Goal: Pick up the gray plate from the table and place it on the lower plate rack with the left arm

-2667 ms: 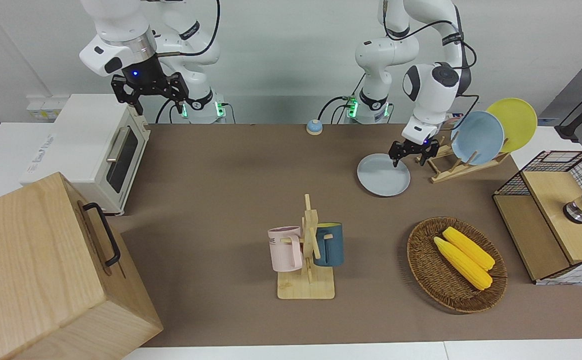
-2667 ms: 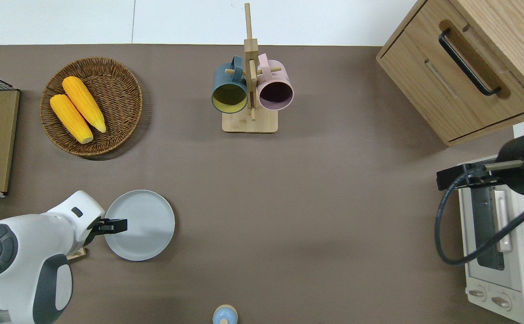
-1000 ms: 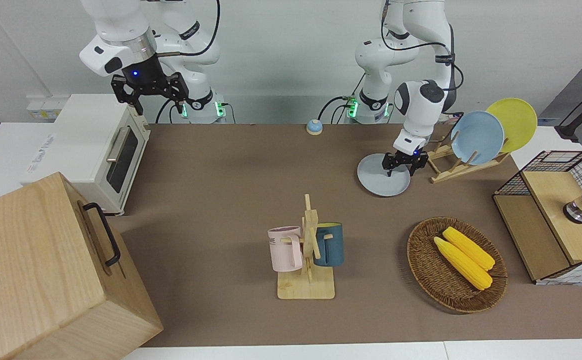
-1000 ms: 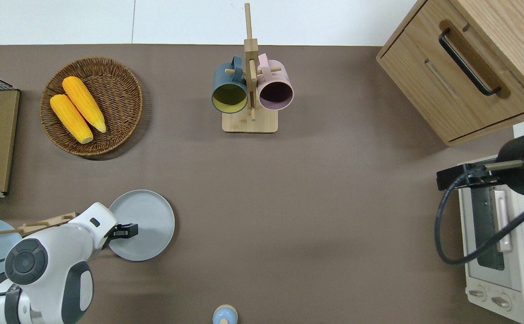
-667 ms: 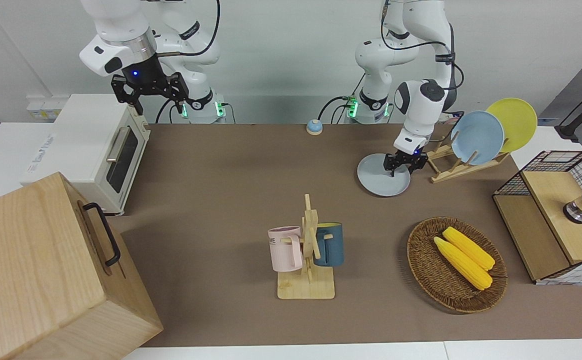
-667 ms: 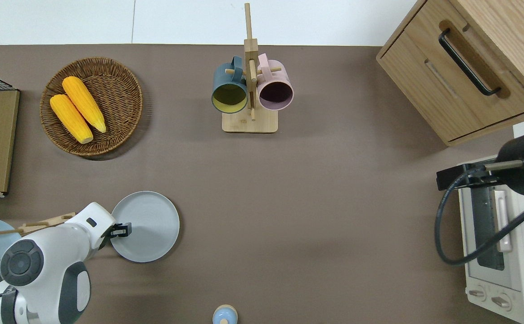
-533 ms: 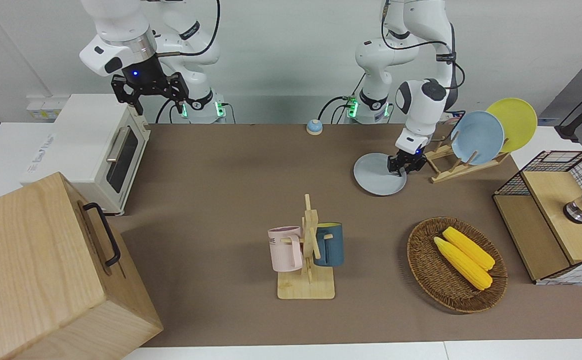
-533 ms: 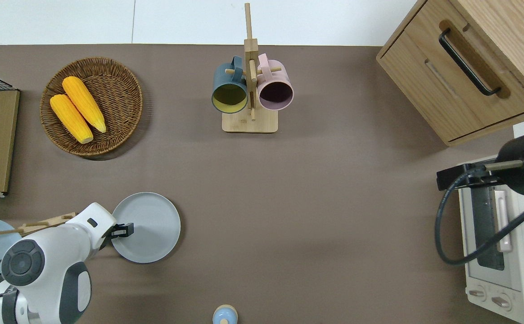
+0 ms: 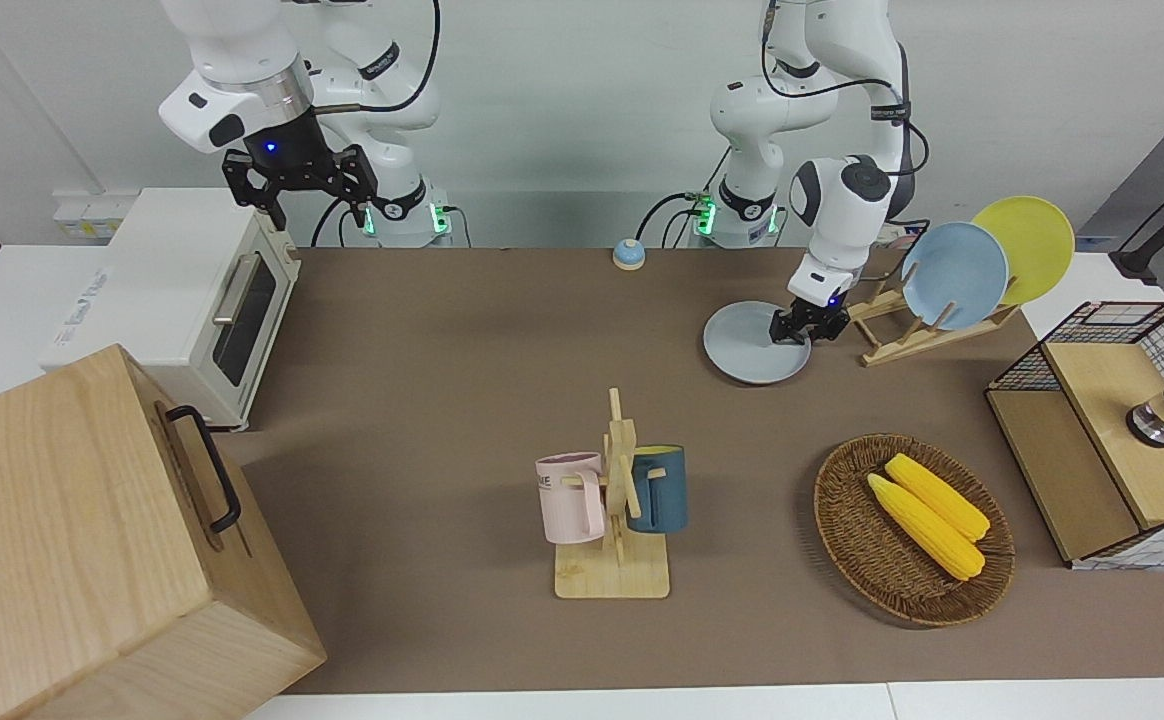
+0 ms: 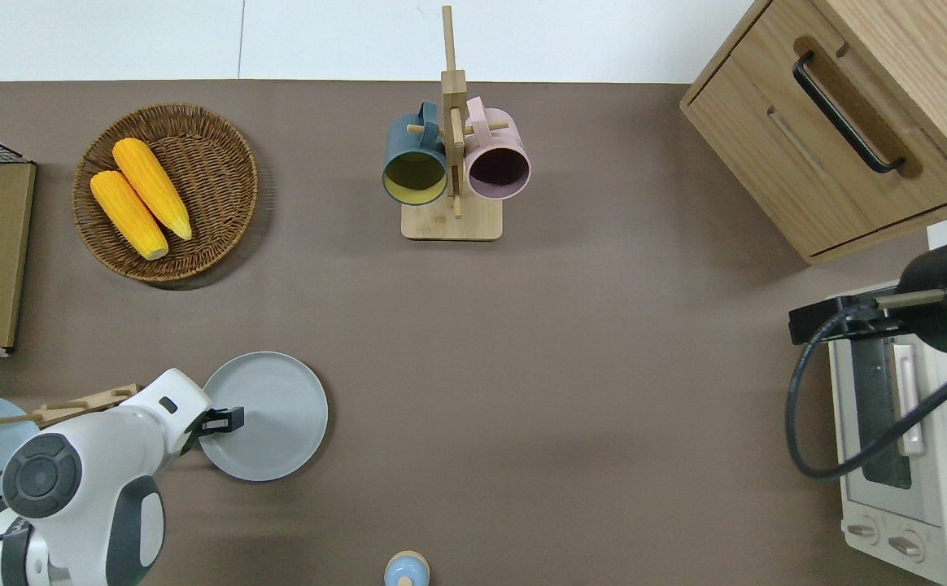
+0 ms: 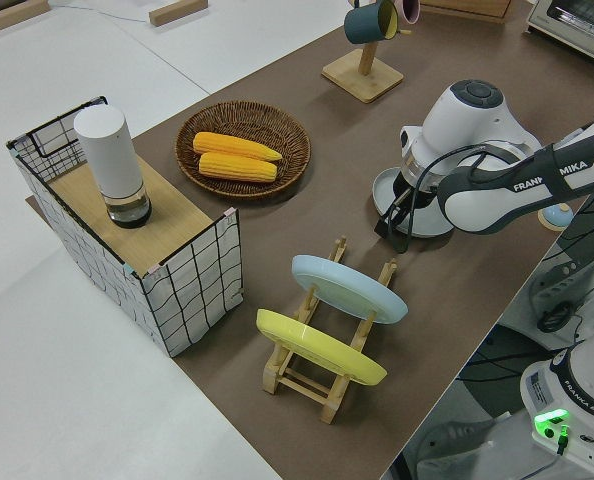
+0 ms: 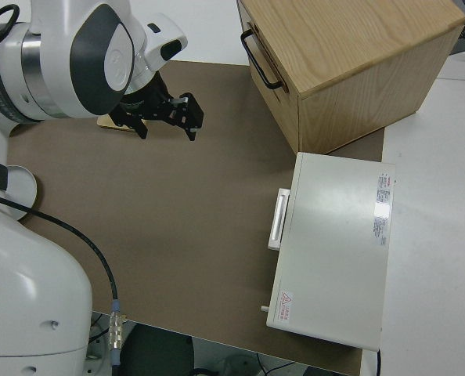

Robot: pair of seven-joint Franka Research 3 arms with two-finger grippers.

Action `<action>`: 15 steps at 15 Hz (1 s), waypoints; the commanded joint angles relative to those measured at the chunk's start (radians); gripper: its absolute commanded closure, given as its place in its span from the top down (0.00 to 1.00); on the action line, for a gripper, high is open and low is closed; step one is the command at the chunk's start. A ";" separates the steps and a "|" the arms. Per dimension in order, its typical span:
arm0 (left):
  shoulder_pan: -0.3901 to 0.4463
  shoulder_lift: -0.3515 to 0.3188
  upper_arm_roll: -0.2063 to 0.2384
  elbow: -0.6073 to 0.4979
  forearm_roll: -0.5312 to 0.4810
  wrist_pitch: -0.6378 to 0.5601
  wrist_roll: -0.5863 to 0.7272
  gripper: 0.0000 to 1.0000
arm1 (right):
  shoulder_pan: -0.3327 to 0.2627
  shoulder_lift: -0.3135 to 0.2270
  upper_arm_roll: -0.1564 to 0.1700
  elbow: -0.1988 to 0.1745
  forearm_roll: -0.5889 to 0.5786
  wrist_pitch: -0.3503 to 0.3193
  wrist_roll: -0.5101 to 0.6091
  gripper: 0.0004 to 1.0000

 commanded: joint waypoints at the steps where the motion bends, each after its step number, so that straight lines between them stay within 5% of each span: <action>1: 0.001 -0.086 0.001 -0.005 -0.009 -0.081 0.015 0.00 | -0.007 -0.002 0.007 0.006 0.007 -0.014 0.000 0.99; 7: 0.010 -0.111 0.003 0.017 -0.009 -0.129 0.023 0.00 | -0.007 -0.002 0.007 0.006 0.007 -0.014 -0.001 0.99; 15: 0.021 -0.143 0.095 0.266 -0.010 -0.488 0.121 0.00 | -0.007 -0.002 0.007 0.006 0.007 -0.014 -0.001 0.99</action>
